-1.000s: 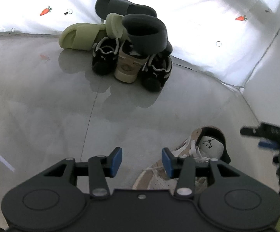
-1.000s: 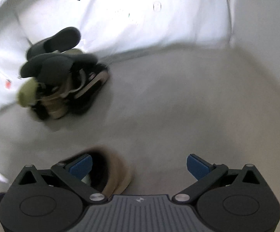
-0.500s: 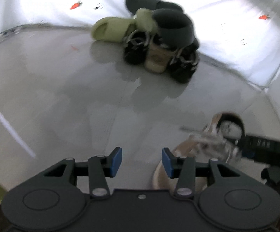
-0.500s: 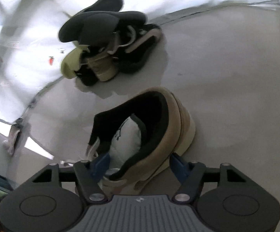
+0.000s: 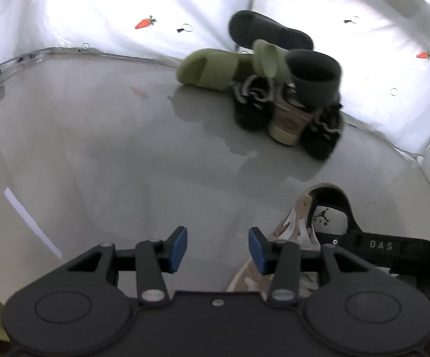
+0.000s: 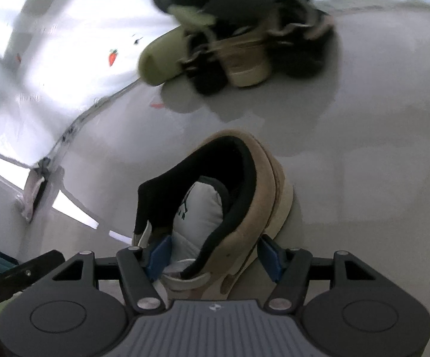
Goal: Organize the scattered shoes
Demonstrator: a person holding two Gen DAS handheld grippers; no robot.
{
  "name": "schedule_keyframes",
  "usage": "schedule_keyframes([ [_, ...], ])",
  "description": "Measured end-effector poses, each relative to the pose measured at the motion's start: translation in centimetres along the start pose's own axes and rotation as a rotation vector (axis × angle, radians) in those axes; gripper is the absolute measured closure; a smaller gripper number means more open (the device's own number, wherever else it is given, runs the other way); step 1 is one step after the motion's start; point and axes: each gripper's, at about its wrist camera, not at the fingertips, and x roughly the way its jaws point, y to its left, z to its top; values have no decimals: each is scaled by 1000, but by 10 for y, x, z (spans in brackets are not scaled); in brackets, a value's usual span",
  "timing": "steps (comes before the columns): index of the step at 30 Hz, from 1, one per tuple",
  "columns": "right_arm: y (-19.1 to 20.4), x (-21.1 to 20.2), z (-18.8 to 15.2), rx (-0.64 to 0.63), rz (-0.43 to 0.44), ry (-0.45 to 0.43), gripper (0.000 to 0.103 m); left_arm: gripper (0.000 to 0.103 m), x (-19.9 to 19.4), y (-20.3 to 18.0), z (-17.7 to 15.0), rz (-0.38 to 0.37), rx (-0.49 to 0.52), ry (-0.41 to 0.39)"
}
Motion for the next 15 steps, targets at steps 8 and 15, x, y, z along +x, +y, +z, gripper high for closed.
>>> schedule_keyframes([
  [8, 79, 65, 4, 7, -72, -35, 41, 57, 12, 100, 34, 7, -31, -26],
  [15, 141, 120, 30, -9, -83, -24, 41, 57, 40, 154, 72, -36, -52, -44],
])
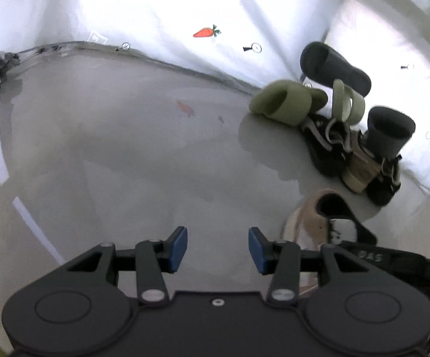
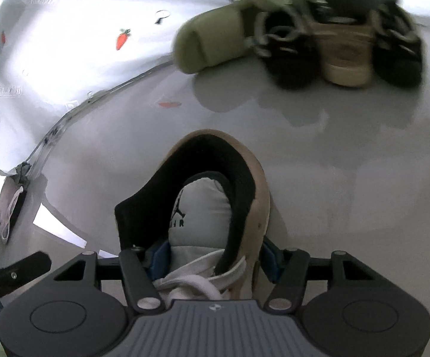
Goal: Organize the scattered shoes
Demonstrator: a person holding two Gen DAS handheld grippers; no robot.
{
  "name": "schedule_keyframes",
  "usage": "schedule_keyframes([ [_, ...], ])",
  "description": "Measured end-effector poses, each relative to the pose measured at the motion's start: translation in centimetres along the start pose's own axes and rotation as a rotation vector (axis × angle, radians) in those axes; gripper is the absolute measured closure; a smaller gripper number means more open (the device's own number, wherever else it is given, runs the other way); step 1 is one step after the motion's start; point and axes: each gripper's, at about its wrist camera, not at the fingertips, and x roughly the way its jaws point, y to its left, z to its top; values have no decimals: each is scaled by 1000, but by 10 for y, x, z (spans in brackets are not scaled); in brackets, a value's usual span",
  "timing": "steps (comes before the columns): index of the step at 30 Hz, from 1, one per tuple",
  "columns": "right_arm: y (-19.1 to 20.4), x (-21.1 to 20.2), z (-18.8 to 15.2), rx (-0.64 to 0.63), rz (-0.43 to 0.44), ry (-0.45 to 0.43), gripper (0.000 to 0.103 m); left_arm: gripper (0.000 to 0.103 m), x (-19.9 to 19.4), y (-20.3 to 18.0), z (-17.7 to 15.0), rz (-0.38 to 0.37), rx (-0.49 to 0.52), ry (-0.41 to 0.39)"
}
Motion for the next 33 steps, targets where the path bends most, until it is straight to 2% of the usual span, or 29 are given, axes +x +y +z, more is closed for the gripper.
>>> schedule_keyframes([
  [7, 49, 43, 31, -98, 38, 15, 39, 57, 23, 16, 34, -33, 19, -31],
  [11, 52, 45, 36, -153, 32, 24, 38, 56, 23, 21, 40, -37, 8, -36],
  [13, 46, 39, 34, -179, 36, 1, 31, 55, 19, 21, 38, -42, 11, -41],
  [15, 35, 25, 31, -189, 36, -34, 13, 54, 16, 20, 31, -53, 10, -42],
  [16, 27, 12, 28, -180, 42, -77, 11, 54, 15, 20, 28, -55, 9, -39],
  [18, 6, -17, 21, -144, 56, -169, 9, 54, 14, 15, 21, -53, 12, -25],
  [21, -18, -42, 16, -70, 40, -206, 8, 54, 9, 4, 13, -57, 27, -16],
  [25, -43, -66, 10, -7, 30, -220, 8, 54, -2, -31, -2, -92, 70, -6],
  [28, -67, -85, 1, 0, -14, -218, 8, 53, -1, -61, -12, -121, 94, 16],
  [33, -131, -130, -10, 68, -78, -215, 8, 52, 19, -130, -26, -173, 140, 60],
])
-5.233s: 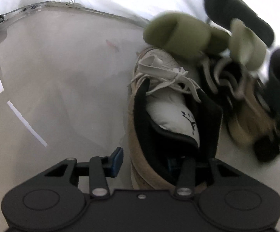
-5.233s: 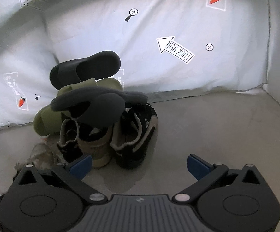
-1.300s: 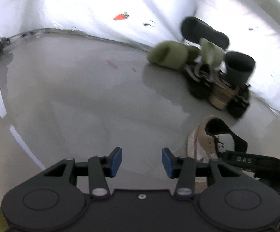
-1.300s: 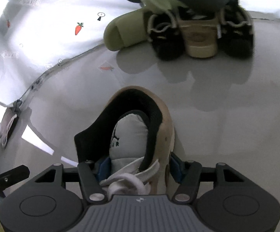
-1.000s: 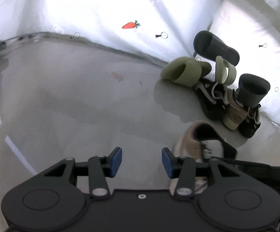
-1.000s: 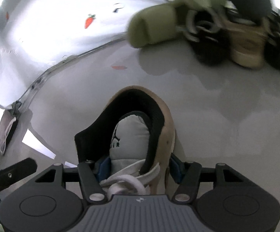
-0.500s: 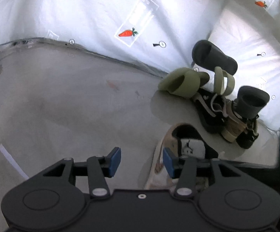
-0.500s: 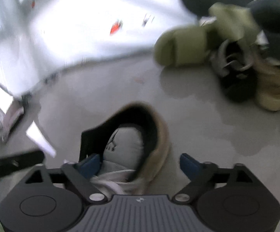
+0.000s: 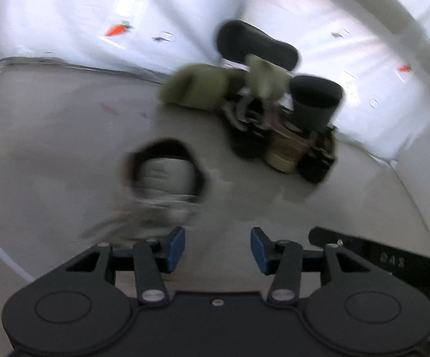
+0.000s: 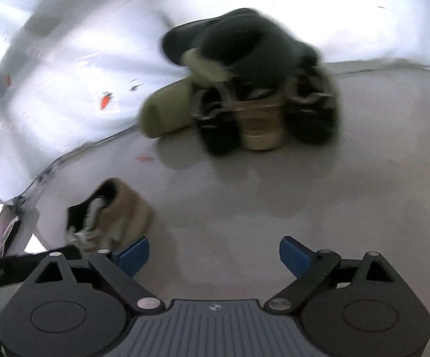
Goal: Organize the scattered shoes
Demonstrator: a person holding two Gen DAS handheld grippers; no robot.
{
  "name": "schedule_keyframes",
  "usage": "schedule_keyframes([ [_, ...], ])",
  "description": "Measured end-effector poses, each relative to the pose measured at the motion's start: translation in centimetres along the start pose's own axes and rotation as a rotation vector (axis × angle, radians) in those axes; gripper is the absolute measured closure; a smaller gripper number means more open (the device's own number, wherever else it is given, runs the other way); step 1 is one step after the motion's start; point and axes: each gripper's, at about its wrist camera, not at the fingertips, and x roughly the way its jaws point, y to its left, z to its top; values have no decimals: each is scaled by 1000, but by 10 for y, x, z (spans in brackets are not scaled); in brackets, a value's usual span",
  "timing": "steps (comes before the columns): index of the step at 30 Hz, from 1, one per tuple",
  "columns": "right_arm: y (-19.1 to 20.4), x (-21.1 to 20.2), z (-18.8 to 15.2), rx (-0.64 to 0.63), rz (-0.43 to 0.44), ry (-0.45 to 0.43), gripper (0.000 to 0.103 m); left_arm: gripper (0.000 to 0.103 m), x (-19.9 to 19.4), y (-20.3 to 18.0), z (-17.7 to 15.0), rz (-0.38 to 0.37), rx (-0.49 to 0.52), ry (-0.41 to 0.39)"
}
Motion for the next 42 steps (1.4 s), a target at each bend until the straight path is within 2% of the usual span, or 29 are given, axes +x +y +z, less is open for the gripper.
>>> schedule_keyframes([
  [3, -31, -15, 4, 25, -23, -7, 8, 45, 20, -25, 7, -2, -14, -2],
  [6, -76, -24, 18, 81, -49, -20, 7, 45, 54, -58, 23, -3, -47, -3],
  [11, -117, -21, 46, 113, -48, -44, 7, 44, 98, -88, 57, 38, -85, -34],
  [15, -142, -8, 73, 100, -42, -71, 7, 43, 143, -103, 96, 81, -112, -37],
  [19, -161, 17, 97, 154, -46, -70, 7, 43, 180, -108, 124, 119, -120, -21],
  [24, -168, 51, 114, 149, -83, -48, 7, 43, 221, -112, 137, 182, -66, 13],
  [25, -169, 55, 115, 154, -84, -47, 7, 39, 226, -112, 137, 182, -67, 4],
  [27, -171, 62, 117, 173, -77, -40, 7, 13, 233, -114, 140, 166, -70, 0],
  [28, -170, 66, 117, 181, -74, -32, 7, 11, 236, -117, 140, 159, -60, 3],
  [31, -168, 75, 116, 198, -66, -11, 7, 11, 244, -132, 136, 222, 23, 4],
  [34, -164, 75, 113, 194, -62, -2, 7, 12, 246, -137, 133, 255, 12, -3],
  [36, -160, 74, 110, 184, -61, 2, 7, 20, 247, -134, 135, 238, -49, 21],
  [37, -160, 71, 109, 181, -63, 1, 7, 22, 248, -127, 135, 214, -116, 37],
  [38, -159, 69, 109, 180, -65, 0, 7, 29, 247, -117, 136, 175, -217, 57],
  [40, -159, 63, 108, 176, -67, -8, 7, 36, 245, -105, 135, 132, -332, 75],
  [42, -158, 58, 108, 171, -64, -20, 7, 47, 239, -99, 135, 126, -393, 70],
])
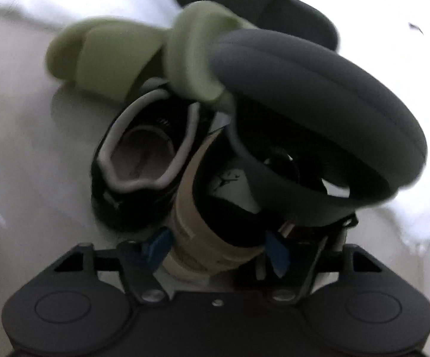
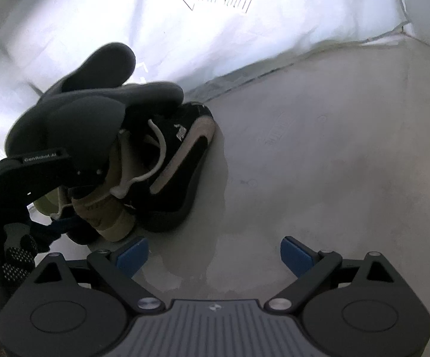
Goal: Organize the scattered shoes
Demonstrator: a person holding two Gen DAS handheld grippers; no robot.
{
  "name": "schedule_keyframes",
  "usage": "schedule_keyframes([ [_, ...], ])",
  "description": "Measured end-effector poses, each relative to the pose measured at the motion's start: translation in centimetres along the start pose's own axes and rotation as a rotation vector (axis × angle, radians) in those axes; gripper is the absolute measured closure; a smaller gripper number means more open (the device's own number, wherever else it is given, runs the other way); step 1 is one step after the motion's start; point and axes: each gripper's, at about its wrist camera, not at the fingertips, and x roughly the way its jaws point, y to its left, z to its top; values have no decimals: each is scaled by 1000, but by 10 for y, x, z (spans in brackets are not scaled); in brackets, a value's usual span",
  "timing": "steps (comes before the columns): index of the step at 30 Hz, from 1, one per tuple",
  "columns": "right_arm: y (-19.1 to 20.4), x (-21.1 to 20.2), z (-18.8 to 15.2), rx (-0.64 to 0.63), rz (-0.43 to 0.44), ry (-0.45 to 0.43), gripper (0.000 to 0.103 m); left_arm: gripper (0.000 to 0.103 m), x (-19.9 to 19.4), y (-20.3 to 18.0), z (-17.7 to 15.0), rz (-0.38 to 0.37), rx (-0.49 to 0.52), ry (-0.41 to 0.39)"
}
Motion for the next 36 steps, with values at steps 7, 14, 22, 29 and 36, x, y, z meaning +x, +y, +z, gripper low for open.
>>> schedule_keyframes([
  [7, -2, -16, -3, 0, -8, -24, 7, 66, -2, 20, 16, 27, -149, -4],
  [14, 3, -20, -5, -5, -2, -39, 7, 65, 12, 22, 18, 62, -122, -11],
  [22, 10, -42, -7, -46, -5, -89, 7, 65, 0, 26, 10, 45, 3, 42],
  [29, 17, -76, -21, -66, 9, -134, 7, 65, -42, 58, -28, -22, -20, 106],
  [36, 22, -97, -54, -68, 30, -86, 7, 66, -89, 63, -73, -6, 31, 147],
])
